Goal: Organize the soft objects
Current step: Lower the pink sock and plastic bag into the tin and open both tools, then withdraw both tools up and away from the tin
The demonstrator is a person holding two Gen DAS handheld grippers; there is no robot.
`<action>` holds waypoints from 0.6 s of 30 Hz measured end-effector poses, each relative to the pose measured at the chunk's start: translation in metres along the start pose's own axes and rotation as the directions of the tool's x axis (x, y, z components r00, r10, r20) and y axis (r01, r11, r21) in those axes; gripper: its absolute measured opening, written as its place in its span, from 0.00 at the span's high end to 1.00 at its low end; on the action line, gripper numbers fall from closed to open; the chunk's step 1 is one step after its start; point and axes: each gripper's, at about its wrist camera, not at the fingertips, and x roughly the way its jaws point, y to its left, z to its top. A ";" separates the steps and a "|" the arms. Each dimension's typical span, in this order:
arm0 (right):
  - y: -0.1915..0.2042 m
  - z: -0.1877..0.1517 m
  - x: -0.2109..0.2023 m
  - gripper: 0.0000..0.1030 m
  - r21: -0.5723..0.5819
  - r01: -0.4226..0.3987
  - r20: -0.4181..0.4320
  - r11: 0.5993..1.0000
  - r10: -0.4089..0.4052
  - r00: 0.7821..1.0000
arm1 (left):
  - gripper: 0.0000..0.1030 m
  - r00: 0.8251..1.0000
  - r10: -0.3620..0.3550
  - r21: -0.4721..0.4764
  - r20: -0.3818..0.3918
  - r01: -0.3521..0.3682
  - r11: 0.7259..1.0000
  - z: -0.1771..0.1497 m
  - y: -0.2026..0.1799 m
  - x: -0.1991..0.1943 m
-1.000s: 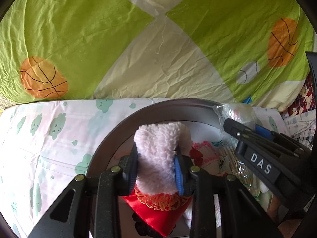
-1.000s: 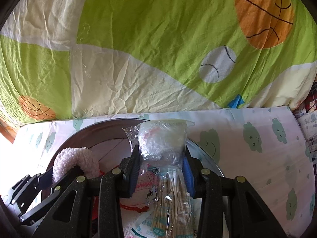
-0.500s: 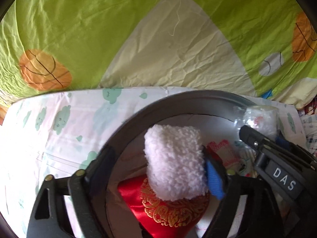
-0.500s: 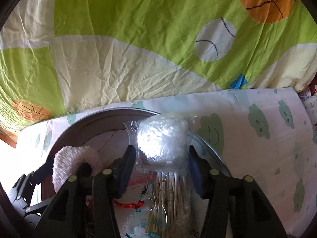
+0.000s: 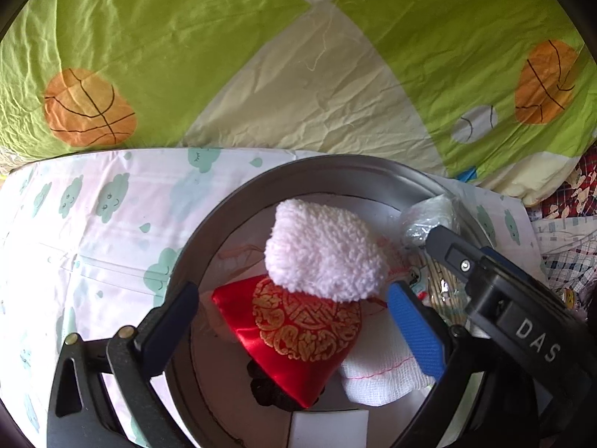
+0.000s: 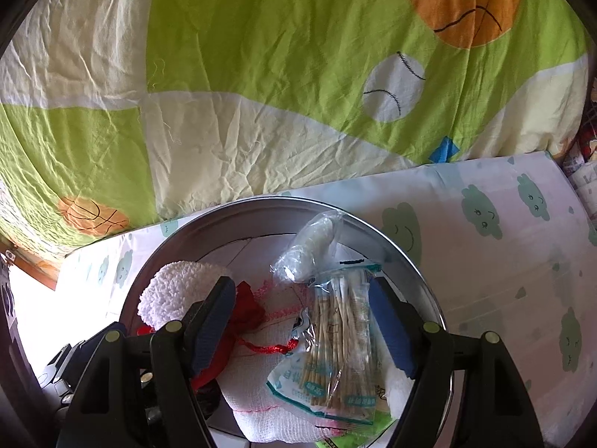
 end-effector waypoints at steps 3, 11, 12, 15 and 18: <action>-0.003 -0.010 -0.002 0.26 0.016 0.007 0.028 1.000 -0.008 1.000 | 0.00 1.000 0.006 0.003 0.007 -0.006 1.000 -0.007 0.003 0.000; -0.003 -0.028 0.000 0.26 0.003 0.073 0.041 0.997 -0.073 0.997 | 0.00 0.998 0.068 0.027 0.011 -0.068 0.997 -0.020 0.003 0.006; -0.005 -0.031 0.000 0.26 0.005 0.074 0.044 0.997 -0.074 0.996 | 0.00 0.997 0.071 0.032 0.022 -0.072 0.997 -0.021 0.003 0.005; -0.006 -0.038 -0.005 0.26 -0.005 0.088 0.072 0.996 -0.088 0.994 | 0.01 0.997 0.080 0.043 0.021 -0.080 0.996 -0.025 0.002 0.003; -0.007 -0.047 -0.014 0.26 -0.006 0.093 0.109 0.996 -0.092 0.990 | 0.01 0.996 0.073 0.048 0.045 -0.076 0.996 -0.032 0.001 -0.002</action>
